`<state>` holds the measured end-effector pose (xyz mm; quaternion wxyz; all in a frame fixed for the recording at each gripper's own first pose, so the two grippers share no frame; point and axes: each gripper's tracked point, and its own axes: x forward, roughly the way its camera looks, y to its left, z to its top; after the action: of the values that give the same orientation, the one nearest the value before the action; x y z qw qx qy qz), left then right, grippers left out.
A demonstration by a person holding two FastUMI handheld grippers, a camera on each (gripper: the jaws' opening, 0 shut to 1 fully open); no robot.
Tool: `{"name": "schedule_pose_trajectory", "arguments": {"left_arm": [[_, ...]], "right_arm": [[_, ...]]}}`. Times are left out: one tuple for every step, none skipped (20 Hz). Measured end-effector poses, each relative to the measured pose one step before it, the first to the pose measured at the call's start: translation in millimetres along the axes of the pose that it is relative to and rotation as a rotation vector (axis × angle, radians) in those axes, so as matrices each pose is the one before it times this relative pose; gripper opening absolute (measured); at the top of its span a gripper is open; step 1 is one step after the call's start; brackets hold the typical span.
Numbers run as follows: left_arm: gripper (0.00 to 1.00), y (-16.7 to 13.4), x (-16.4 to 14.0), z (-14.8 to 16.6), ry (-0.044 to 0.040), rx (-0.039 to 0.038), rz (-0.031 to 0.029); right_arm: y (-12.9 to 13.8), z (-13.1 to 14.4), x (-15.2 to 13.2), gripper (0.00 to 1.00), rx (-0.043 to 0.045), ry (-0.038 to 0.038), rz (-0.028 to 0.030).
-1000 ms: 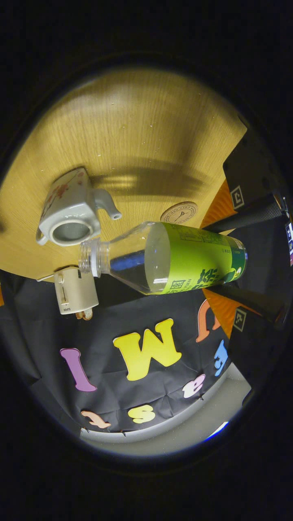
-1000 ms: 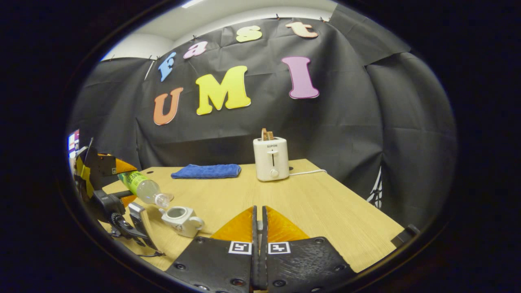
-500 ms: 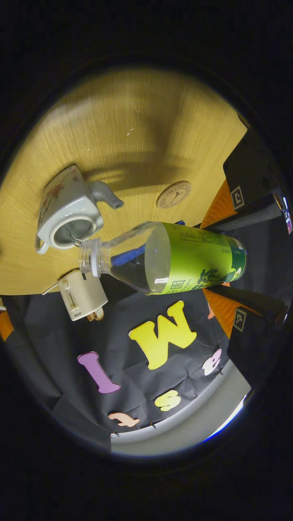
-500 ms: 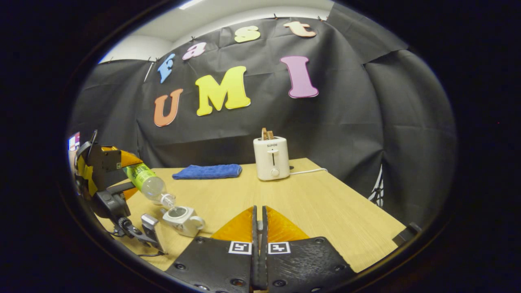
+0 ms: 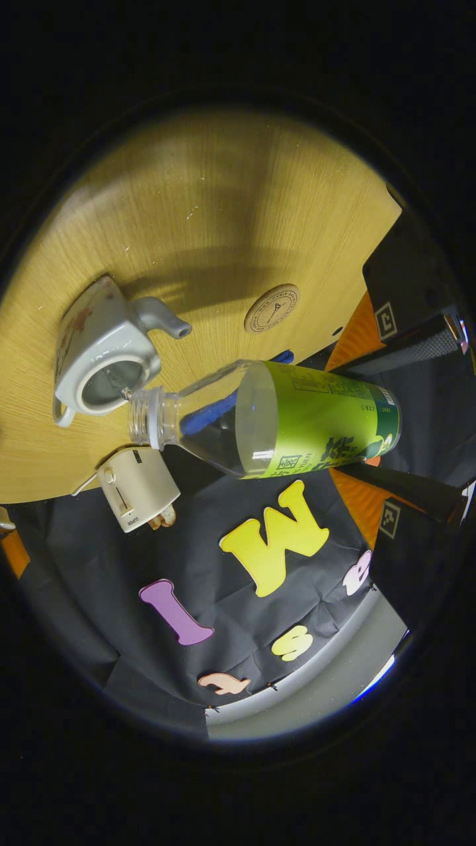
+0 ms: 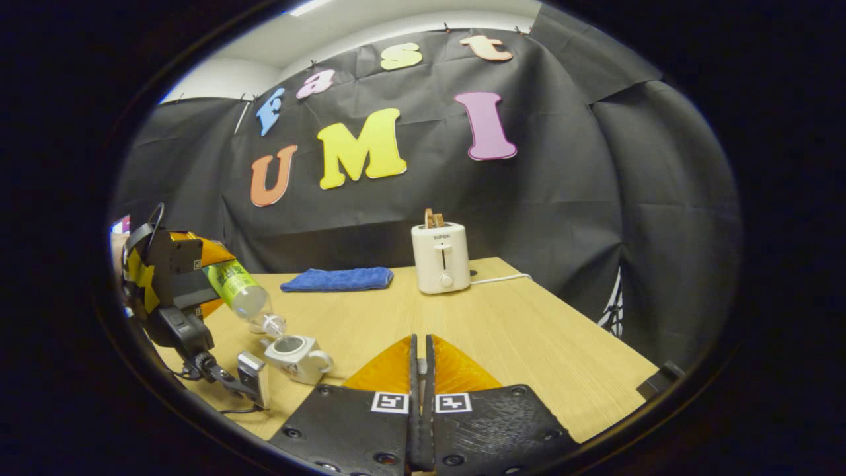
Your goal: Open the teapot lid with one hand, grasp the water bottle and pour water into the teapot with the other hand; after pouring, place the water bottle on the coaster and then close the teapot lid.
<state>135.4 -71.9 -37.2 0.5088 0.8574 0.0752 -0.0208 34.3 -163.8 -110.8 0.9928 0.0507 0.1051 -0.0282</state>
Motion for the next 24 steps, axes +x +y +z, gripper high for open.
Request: {"name": "schedule_pose_trajectory", "arguments": {"left_arm": [[0.73, 1.0, 0.97, -1.67, 0.00215, 0.00521, 0.00039], [0.72, 1.51, 0.17, -1.99, 0.0028, 0.00603, 0.00121], [0.72, 1.87, 0.32, -1.0, 0.00117, 0.00724, 0.00067], [0.72, 0.83, -0.46, -0.39, 0.00087, 0.00952, 0.00332], [0.72, 1.26, 0.41, -0.73, 0.00202, 0.00654, 0.00062], [0.72, -0.29, -0.46, 0.28, 0.00051, 0.00313, -0.00041], [0.72, 0.87, -0.54, -0.94, 0.00435, 0.00583, 0.00269], [0.72, 2.79, -0.69, 0.29, 0.00139, 0.01213, 0.00893], [0.73, 2.74, -0.75, 0.1, -0.00057, 0.00661, 0.00766], [0.72, -0.71, 0.68, 0.23, -0.0028, 0.00387, 0.00517], [0.72, 0.19, -0.63, 0.69, 0.00127, 0.00311, 0.00641], [0.72, 1.36, -0.29, -1.31, -0.0023, 0.00177, 0.00523], [0.72, -0.13, -0.21, 0.14, -0.00154, 0.00092, 0.00204], [0.7, 0.06, -0.7, 0.03, -0.00244, 0.00242, 0.00279], [0.72, -0.17, 0.28, 0.31, -0.00132, 0.00008, 0.0008], [0.72, 0.05, -0.07, -0.5, -0.00078, -0.00161, 0.00063], [0.7, 0.32, 0.23, -0.01, -0.00177, -0.00284, 0.00217], [0.72, -0.8, 0.32, 0.36, -0.00118, -0.00312, 0.00167], [0.72, 0.07, 0.57, 0.33, -0.00238, -0.00624, 0.00187], [0.72, -0.9, 0.29, -0.99, 0.00372, -0.00866, 0.00483], [0.72, -0.67, -0.3, 1.57, -0.0073, -0.00865, 0.00339], [0.72, -1.17, 0.79, 0.41, -0.00551, -0.00925, 0.00637], [0.72, -0.73, 1.36, 0.81, -0.01051, -0.01429, 0.00409], [0.72, 0.71, -0.03, 0.22, -0.00483, -0.02718, 0.00908]], "right_arm": [[-0.42, -0.34, 0.51, 0.0, 0.00033, -0.00129, -0.00048], [-0.36, 0.05, -0.6, 0.0, 0.00112, 0.00068, -0.0004], [-0.82, -1.27, 0.06, 0.0, 0.00126, 0.00128, -0.00011], [-0.08, 0.21, 0.43, 0.0, 0.00161, 0.00252, -0.00178], [-0.05, -0.76, 0.92, 0.0, 0.00138, 0.00074, 0.00101], [-0.2, 0.01, -0.01, 0.0, 0.00093, 0.00134, -0.00043], [0.32, -0.75, 0.16, 0.0, 0.00012, 0.00045, 0.00077], [-0.23, 0.56, -0.49, 0.0, 0.00036, -0.00001, 0.00102], [0.79, 0.37, 0.13, 0.0, -0.00119, -0.00195, 0.00083], [-0.01, 1.1, 0.05, 0.0, -0.00051, -0.00163, -0.00093], [0.01, -0.91, 0.15, 0.0, 0.00069, 0.00084, 0.00107], [-0.17, -0.19, -0.32, 0.0, 0.00027, 0.00127, -0.0002], [-0.36, -1.34, 0.42, 0.0, -0.00019, 0.00182, 0.00031], [0.19, 0.58, -0.53, 0.0, 0.00047, -0.00036, -0.00055], [-0.02, 0.64, -0.15, 0.0, -0.00121, -0.00103, -0.00046], [-0.04, 0.94, -0.46, 0.0, -0.0008, -0.00129, -0.00107], [0.11, 0.54, 0.55, 0.0, -0.00198, -0.00092, -0.00076], [-0.29, 0.49, -0.51, 0.0, -0.00187, -0.00141, -0.00165], [-0.19, -0.2, -0.49, 0.0, -0.00097, -0.0005, -0.00201], [0.24, 0.33, -0.74, 0.0, 0.00032, 0.00038, -0.00052], [0.69, 0.23, 0.0, 0.0, 0.00026, -0.00065, -0.00176], [-0.07, 2.52, 0.17, 0.0, -0.0026, -0.00225, -0.00276], [0.27, 0.03, -0.92, 0.0, -0.00245, -0.00096, -0.00116], [0.95, 1.96, -0.83, 0.0, -0.00063, -0.00218, 0.00075]]}}
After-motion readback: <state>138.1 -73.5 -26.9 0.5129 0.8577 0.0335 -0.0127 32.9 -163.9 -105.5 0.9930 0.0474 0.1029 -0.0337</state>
